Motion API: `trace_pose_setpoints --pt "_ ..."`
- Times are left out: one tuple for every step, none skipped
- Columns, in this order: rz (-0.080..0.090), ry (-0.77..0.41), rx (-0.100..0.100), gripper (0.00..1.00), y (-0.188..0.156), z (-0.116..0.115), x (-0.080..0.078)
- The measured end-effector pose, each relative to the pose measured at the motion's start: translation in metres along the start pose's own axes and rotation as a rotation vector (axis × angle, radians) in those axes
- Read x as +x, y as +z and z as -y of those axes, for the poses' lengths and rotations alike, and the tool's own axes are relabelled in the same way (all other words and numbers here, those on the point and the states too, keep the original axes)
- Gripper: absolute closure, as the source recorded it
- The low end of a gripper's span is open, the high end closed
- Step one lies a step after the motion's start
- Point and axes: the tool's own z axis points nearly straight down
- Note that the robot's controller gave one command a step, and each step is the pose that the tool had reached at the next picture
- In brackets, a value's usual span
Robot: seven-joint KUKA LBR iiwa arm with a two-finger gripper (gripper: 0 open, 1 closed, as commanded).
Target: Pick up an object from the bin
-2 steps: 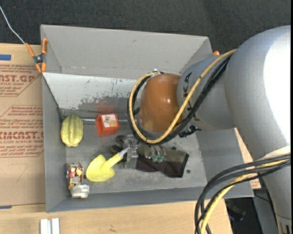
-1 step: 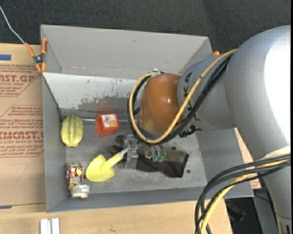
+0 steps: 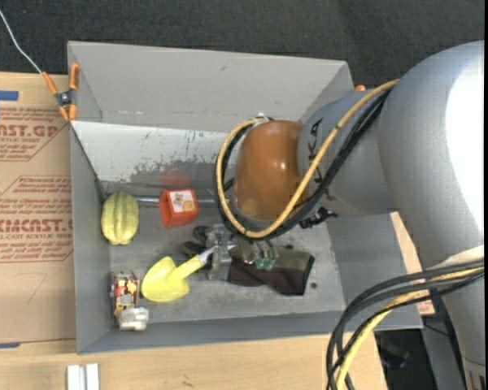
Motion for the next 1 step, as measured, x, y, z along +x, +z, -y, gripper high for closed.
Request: trace_pose_setpoints --pt "-0.006 0.000 0.001 1.00 -0.0186 0.0000 0.0018"
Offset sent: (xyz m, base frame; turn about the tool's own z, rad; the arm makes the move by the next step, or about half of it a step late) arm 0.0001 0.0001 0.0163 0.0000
